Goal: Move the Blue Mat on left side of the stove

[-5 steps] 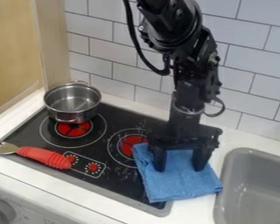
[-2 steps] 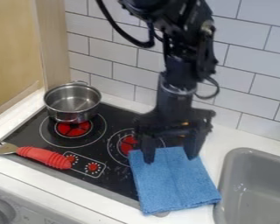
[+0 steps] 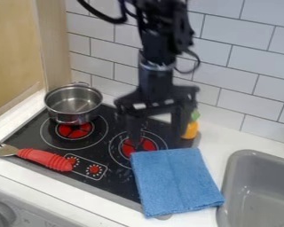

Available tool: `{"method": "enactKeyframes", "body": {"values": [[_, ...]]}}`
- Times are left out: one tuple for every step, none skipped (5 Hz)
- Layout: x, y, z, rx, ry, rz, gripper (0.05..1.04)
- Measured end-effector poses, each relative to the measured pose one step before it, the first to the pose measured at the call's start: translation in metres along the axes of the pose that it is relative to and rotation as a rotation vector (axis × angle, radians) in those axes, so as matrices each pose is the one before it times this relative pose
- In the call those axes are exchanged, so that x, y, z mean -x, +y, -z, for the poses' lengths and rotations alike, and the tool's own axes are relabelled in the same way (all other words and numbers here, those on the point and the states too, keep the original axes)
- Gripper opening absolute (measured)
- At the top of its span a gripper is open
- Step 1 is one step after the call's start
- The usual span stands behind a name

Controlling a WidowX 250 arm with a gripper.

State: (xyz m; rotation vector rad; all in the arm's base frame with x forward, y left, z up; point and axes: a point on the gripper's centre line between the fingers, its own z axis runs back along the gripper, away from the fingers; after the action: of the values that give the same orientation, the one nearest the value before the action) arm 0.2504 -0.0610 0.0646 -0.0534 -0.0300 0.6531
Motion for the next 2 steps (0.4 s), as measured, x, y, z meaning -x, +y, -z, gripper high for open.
{"method": "enactKeyframes", "body": {"values": [[-0.00124, 0.00095, -0.00091, 0.0034, -0.0034, 0.0016, 0.999], [0.0, 0.0, 0.0, 0.0, 0.0, 0.0, 0.999]]}}
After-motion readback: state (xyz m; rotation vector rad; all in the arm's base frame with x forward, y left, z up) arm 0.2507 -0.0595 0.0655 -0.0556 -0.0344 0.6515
